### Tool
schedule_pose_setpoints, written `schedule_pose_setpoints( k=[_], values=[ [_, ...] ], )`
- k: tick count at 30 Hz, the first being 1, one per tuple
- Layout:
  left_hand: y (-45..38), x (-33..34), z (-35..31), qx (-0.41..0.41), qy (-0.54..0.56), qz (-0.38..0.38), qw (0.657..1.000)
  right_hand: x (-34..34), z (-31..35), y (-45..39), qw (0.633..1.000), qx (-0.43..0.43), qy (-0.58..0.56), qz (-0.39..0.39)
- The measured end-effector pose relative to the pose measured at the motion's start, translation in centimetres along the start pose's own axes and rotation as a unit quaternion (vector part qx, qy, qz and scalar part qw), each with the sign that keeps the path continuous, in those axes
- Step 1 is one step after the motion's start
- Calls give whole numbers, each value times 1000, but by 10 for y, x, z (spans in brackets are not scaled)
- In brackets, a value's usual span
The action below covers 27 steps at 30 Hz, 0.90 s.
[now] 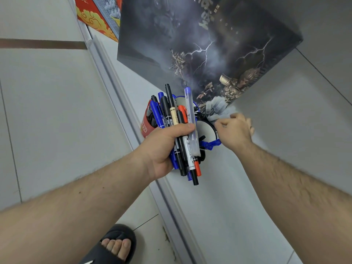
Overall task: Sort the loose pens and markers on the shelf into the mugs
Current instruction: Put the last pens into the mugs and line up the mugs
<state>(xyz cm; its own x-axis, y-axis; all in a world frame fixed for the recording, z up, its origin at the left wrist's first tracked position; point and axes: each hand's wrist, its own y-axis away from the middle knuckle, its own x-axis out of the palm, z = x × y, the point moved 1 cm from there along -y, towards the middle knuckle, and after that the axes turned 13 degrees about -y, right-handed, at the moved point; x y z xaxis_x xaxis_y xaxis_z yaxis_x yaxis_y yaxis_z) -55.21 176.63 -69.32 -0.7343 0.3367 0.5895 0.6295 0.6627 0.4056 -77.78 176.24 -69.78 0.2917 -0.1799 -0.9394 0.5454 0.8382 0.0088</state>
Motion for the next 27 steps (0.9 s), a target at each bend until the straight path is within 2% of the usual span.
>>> schedule_pose_setpoints(
  k=[2,4,6,8,11,14,20,22,27],
  values=[
    [2,3,0,1,3,0,1000,-9,5,6,996,-14,-64,-68],
    [4,5,-1,8,4,-4,1000,-23,16,21,970,3,-204,-132],
    [6,8,-1,5,0,-10,1000,-36,32,54,926,32,-361,-101],
    [7,12,1,0,-8,-22,1000,-45,46,93,895,30,-443,-43],
    [8,21,7,13,-17,-38,999,-50,56,134,885,-12,-466,4],
    [8,28,12,23,-17,-51,998,-45,54,149,908,-52,-415,31],
    [2,34,19,23,-12,-53,998,-45,42,152,917,-44,-396,-15],
    [0,35,20,24,-23,-57,998,-47,36,148,910,-28,-410,-45],
    [-8,29,18,27,-25,-73,997,-72,11,120,855,33,-477,-201]
  ],
)
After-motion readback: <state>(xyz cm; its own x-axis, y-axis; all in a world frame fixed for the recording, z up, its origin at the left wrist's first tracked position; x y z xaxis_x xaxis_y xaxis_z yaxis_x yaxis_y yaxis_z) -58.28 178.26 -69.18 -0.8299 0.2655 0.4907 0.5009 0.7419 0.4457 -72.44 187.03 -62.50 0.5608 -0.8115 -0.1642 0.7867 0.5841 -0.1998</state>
